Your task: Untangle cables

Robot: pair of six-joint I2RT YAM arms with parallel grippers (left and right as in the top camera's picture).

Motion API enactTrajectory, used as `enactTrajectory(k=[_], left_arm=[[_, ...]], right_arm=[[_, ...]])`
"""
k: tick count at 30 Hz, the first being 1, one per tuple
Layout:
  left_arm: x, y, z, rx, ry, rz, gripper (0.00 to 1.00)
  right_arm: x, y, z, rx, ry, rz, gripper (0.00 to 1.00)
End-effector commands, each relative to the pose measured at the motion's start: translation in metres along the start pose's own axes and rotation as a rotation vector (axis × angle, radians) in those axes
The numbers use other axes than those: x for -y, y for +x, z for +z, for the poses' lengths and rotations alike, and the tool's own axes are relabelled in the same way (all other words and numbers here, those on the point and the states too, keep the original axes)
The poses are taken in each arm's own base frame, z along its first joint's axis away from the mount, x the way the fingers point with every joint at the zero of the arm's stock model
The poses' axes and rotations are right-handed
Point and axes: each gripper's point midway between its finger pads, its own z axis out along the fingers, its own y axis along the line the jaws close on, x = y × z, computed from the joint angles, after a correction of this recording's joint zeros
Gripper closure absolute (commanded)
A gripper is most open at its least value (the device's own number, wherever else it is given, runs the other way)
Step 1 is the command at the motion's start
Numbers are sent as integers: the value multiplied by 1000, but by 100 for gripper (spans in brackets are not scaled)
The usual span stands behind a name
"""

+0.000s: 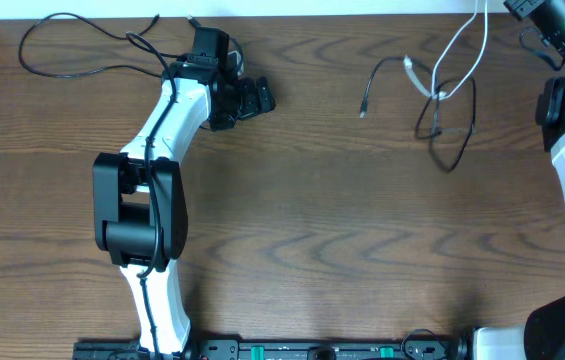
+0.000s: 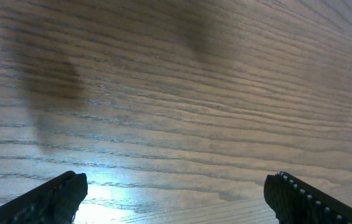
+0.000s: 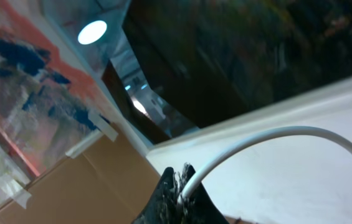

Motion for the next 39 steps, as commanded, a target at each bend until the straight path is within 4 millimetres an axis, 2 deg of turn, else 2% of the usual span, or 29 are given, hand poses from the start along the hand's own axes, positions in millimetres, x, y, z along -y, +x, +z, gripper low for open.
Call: enactTrajectory(k=[1, 3, 5, 7, 8, 10, 12, 14, 17, 19, 21, 23, 26, 28, 30, 31, 32, 34, 36, 39], left_arm=[[-5, -1, 1, 0, -16, 0, 4], [-5, -1, 1, 0, -15, 0, 4], [-5, -1, 1, 0, -16, 0, 4], [-5, -1, 1, -1, -16, 0, 4], [-5, -1, 1, -1, -16, 0, 4], [-5, -1, 1, 0, -16, 0, 4], [-5, -1, 1, -1, -16, 0, 4], [-5, -1, 1, 0, -16, 0, 4], [-5, -1, 1, 0, -16, 0, 4], [-5, 0, 1, -1, -16, 0, 4], [-5, 0, 1, -1, -16, 0, 4], [-5, -1, 1, 0, -16, 0, 3], [-5, -2, 1, 3, -14, 2, 4], [-4, -3, 1, 10, -11, 4, 4], [-4, -4, 1, 12, -10, 5, 4], [-4, -4, 1, 12, -10, 4, 3], [-4, -3, 1, 11, -11, 4, 4], [-4, -2, 1, 6, -13, 2, 4], [-5, -1, 1, 2, -15, 1, 4], [-5, 0, 1, -4, -17, -1, 4]], right_arm=[[-20, -10, 2, 52, -18, -78, 99], [-22, -2, 6, 32, -22, -200, 99], [-12, 14, 12, -19, 14, -282, 98], [7, 33, 15, -81, 89, -325, 98], [26, 44, 15, -112, 176, -340, 99], [67, 54, 7, -112, 408, -293, 99], [77, 62, 5, -113, 479, -246, 98], [62, 68, 14, -125, 409, -221, 98], [13, 61, 30, -113, 172, -195, 98], [-14, 52, 32, -93, 48, -184, 99], [-27, 46, 30, -87, -12, -164, 98], [-25, 51, 30, -109, -7, -124, 98], [-1, 87, 31, -224, 81, -71, 98], [38, 120, 25, -311, 252, -63, 98], [91, 143, 4, -328, 551, 29, 99], [105, 149, -6, -321, 647, 75, 98], [110, 152, -10, -320, 682, 110, 98], [98, 150, -4, -310, 627, 176, 98], [62, 137, 14, -307, 425, 181, 98], [1, 116, 32, -312, 102, 74, 98]])
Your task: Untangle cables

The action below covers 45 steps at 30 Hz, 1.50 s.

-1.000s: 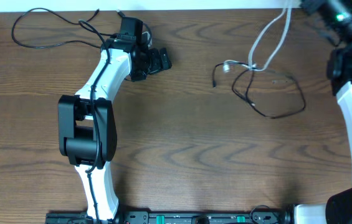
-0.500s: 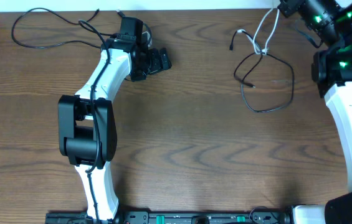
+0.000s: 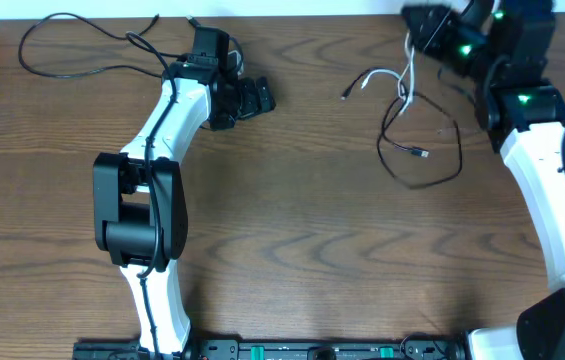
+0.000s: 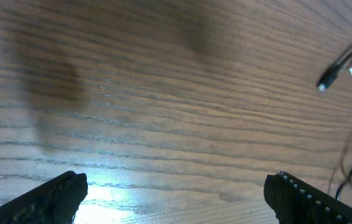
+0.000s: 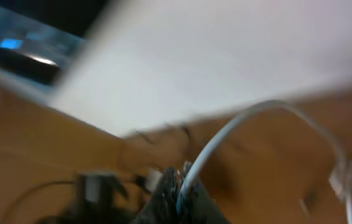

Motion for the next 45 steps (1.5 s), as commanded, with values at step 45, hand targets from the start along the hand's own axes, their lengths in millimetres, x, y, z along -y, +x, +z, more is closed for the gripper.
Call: enactTrajectory(k=[45], left_arm=[[132, -21, -148, -322, 944, -325, 4]], right_arm=[[-38, 112, -9, -408, -185, -403, 99]])
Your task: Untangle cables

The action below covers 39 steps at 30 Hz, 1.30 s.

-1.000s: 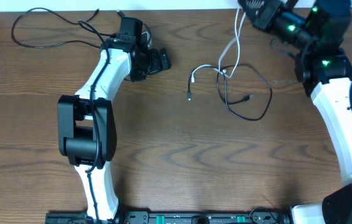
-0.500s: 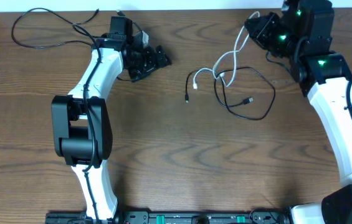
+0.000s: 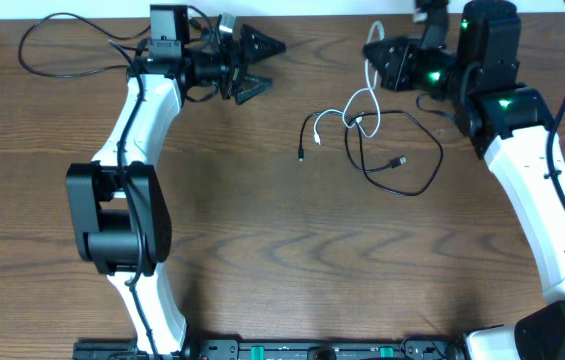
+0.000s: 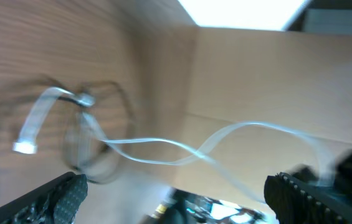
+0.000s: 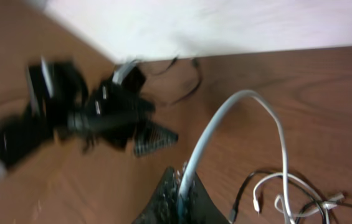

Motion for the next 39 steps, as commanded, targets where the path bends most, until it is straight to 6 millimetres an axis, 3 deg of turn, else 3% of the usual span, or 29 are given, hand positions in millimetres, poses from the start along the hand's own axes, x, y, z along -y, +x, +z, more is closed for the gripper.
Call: enactTrajectory(k=[1, 4, 7, 15, 23, 28, 32, 39], left_arm=[[48, 22, -11, -124, 114, -215, 3], [53, 28, -12, -175, 122, -393, 6], [61, 33, -14, -225, 139, -461, 18], [87, 41, -4, -287, 169, -413, 18], [134, 59, 7, -353, 227, -215, 19], [136, 59, 6, -353, 230, -211, 20], [136, 59, 6, -353, 230, -211, 30], [136, 60, 6, -354, 228, -218, 37]], right_arm=[[-35, 17, -3, -63, -160, -296, 99], [-38, 28, 2, -95, -170, -340, 99], [-36, 34, 9, -115, -175, -331, 99], [-39, 45, 28, -141, -211, -338, 99], [-55, 47, 40, -126, -253, -381, 99], [-58, 44, 40, -111, -258, -393, 99], [-58, 40, 40, -96, -257, -403, 99], [-52, 37, 42, -89, -219, -376, 99]])
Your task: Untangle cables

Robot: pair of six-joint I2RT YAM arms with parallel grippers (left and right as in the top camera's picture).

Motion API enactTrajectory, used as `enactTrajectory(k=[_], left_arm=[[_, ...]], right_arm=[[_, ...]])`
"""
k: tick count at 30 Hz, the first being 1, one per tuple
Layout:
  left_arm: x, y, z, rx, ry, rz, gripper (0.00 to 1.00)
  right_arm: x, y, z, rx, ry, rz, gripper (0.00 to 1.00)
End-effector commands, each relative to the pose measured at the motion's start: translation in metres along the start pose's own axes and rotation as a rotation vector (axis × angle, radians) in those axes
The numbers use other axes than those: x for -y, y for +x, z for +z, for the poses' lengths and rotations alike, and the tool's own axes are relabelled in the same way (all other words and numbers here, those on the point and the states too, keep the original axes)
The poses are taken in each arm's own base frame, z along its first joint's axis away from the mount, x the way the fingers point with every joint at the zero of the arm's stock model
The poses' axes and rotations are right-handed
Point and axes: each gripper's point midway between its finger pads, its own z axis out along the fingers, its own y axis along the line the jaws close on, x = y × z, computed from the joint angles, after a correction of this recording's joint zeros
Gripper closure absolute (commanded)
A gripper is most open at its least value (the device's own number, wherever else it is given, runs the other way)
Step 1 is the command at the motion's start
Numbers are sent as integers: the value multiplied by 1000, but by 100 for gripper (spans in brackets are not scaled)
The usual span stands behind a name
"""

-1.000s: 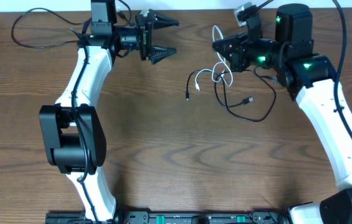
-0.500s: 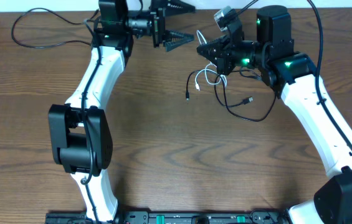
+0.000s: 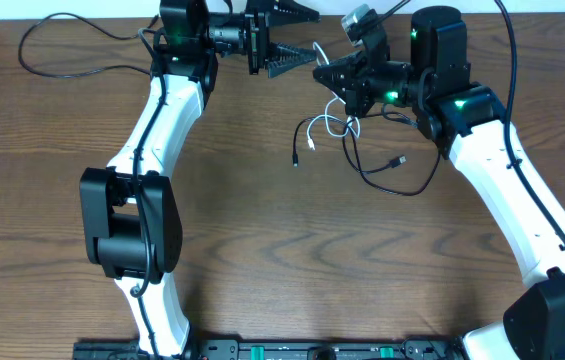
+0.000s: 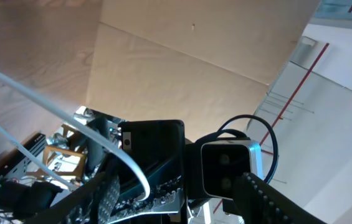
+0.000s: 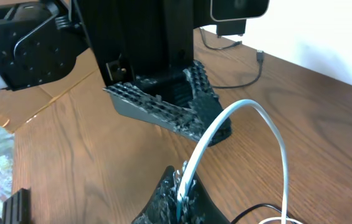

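Observation:
My right gripper [image 3: 326, 78] [image 5: 182, 182] is shut on a white cable [image 3: 314, 126] [image 5: 269, 122] and held above the table at the back middle. The cable's loose end hangs down to a tangle with a thin black cable [image 3: 399, 168] on the wood. My left gripper [image 3: 300, 40] [image 4: 182, 208] is open, raised, and points right at the right gripper from close by. In the left wrist view the white cable [image 4: 63, 115] arcs down between my two fingers [image 4: 108, 194]. The left fingers [image 5: 163, 106] fill the right wrist view just behind the held cable.
A second black cable [image 3: 67, 45] lies looped at the table's back left, behind the left arm. The brown wooden table [image 3: 292, 260] runs to a white wall at the back edge. The two arms nearly meet over the back middle.
The left gripper has moved right and higher, still open. The right gripper has moved left with the white cable, and the two now face each other closely. The tangle has shifted slightly left.
At first the right gripper held the white cable at the far back right, with the left gripper open and low on the table. Then the right gripper and the tangle stood further left each time. The left gripper rose toward the back, and now meets the right.

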Motion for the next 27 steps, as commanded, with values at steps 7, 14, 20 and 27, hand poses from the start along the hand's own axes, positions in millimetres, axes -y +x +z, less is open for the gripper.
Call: enactTrajectory(k=[7, 14, 20, 27], left_arm=[[10, 8, -2, -8, -1, 27, 50], [10, 8, -2, -8, -1, 28, 50], [10, 8, -2, -8, -1, 28, 49], [10, 8, -2, -9, -1, 28, 49]], right_arm=[[-2, -3, 2, 3, -4, 21, 99], [-10, -3, 2, 4, -47, 17, 99], [-14, -10, 4, 26, -56, 7, 99], [-20, -5, 8, 6, -67, 16, 99]])
